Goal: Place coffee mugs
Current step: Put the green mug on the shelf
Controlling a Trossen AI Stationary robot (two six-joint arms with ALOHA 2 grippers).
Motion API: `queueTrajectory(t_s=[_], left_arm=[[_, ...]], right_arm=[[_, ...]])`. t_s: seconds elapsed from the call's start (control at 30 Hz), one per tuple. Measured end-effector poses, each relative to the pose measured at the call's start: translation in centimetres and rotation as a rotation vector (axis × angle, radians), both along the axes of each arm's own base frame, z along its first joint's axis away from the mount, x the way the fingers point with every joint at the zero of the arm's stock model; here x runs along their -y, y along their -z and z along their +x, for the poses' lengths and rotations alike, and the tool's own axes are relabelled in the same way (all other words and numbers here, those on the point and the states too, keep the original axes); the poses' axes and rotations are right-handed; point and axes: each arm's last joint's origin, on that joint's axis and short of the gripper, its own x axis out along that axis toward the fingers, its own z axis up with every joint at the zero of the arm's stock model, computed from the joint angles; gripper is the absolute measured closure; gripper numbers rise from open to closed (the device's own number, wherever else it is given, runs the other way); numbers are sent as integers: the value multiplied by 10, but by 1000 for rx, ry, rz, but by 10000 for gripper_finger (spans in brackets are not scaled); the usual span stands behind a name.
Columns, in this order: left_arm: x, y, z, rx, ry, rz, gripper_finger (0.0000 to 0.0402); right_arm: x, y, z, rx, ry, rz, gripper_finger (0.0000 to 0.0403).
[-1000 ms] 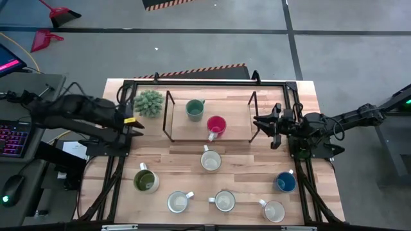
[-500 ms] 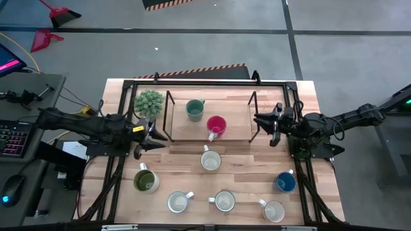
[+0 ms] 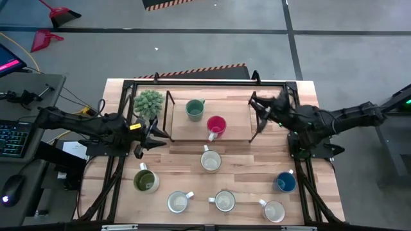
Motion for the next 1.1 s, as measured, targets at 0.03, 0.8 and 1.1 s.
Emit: queueTrajectory(t_s=[0.03,0.8,1.1], left_arm=[[0,0,0,-3,0,0,271],[1,0,0,-8,20,-25,271],[1,0,0,-8,23,-25,271]], right_arm=[[4,-5,8,-43,28,17,323],[99,-1,191,-601,-122,314,323],[102,24,219,-727,-87,379,328]])
